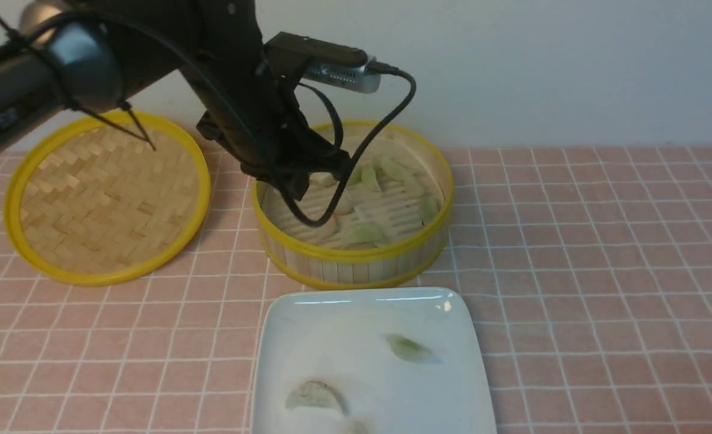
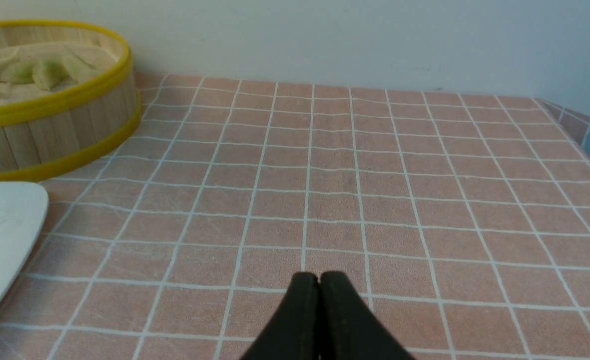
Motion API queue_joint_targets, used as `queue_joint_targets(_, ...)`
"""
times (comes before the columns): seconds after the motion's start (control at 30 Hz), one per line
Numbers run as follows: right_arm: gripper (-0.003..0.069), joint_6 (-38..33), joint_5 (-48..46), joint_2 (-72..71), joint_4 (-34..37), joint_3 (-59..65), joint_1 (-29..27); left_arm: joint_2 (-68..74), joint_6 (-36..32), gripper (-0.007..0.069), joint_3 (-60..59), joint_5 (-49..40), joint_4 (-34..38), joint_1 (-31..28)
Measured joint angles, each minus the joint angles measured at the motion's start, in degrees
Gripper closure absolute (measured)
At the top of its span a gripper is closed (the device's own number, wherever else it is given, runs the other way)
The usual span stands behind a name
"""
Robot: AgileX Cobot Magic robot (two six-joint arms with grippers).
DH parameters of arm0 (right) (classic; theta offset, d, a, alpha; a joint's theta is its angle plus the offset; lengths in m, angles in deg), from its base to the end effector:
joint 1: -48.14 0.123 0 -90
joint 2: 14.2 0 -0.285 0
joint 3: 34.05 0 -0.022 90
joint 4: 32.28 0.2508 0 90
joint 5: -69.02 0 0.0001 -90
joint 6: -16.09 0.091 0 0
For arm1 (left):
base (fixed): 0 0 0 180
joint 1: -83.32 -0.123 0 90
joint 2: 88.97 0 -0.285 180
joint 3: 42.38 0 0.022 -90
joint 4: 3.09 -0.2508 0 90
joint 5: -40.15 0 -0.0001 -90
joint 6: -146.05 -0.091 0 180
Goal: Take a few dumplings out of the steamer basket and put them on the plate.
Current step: Use the left arm to grab a dumpling from the steamer, then use the left arm to put the dumpling into the plate
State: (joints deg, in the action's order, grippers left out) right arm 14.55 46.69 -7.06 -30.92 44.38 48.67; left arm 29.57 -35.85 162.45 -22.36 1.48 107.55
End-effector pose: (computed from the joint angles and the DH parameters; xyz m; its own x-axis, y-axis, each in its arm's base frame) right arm 0.0521 0.0013 0.1717 -0.3072 -0.0078 -0.9516 -0.0193 0.9998 -0.0019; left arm 0.3844 -0.1801 0.2960 -0.8356 0.3720 -0.4042 0.4323 0.8993 -0.0661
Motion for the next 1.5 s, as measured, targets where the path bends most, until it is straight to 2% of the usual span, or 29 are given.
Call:
queue_joint_targets(0.1, 0.0673, 0.0, 0.0, 0.0, 0.0, 0.0, 0.0, 6.6, -0.6, 0.0620, 5.1, 0.1, -0.7, 0.0)
queue_joint_targets(0.27, 0.0673, 0.0, 0.0, 0.0, 0.0, 0.0, 0.0, 15.2, -1.2, 0.0522, 11.4, 1.3, -2.5, 0.0)
queue_joint_targets(0.37, 0.0673, 0.0, 0.0, 0.0, 0.0, 0.0, 0.0, 19.3, -0.9, 0.0386, 14.1, 3.1, -4.6, 0.0)
queue_joint_targets(0.43, 0.0673, 0.0, 0.0, 0.0, 0.0, 0.0, 0.0, 21.4, 1.9, 0.0286, 14.7, 5.3, -6.6, 0.0)
queue_joint_targets(0.6, 0.0673, 0.0, 0.0, 0.0, 0.0, 0.0, 0.0, 23.9, 4.9, 0.0200, 14.9, 7.5, -7.4, 0.0)
queue_joint_targets(0.73, 0.0673, 0.0, 0.0, 0.0, 0.0, 0.0, 0.0, 25.2, 5.4, 0.0228, 15.2, 7.5, -7.2, 0.0)
queue_joint_targets(0.77, 0.0673, 0.0, 0.0, 0.0, 0.0, 0.0, 0.0, 25.3, 5.7, 0.0293, 15.3, 7.6, -7.0, 0.0)
queue_joint_targets(0.83, 0.0673, 0.0, 0.0, 0.0, 0.0, 0.0, 0.0, 25.3, 5.8, 0.0375, 15.3, 7.4, -7.1, 0.1)
queue_joint_targets(0.9, 0.0673, 0.0, 0.0, 0.0, 0.0, 0.0, 0.0, 25.3, 5.8, 0.0413, 15.7, 6.9, -7.1, 0.1)
queue_joint_targets(1.17, 0.0673, 0.0, 0.0, 0.0, 0.0, 0.0, 0.0, 19.2, 4.3, 0.0431, 23.7, -6.8, -7.4, 0.1)
queue_joint_targets(1.37, 0.0673, 0.0, 0.0, 0.0, 0.0, 0.0, 0.0, 7.5, 3.2, 0.0431, 24.8, -8.0, -4.6, 0.1)
queue_joint_targets(1.5, 0.0673, 0.0, 0.0, 0.0, 0.0, 0.0, 0.0, 1.5, 3.2, 0.0431, 16.9, -8.1, -1.1, 0.8)
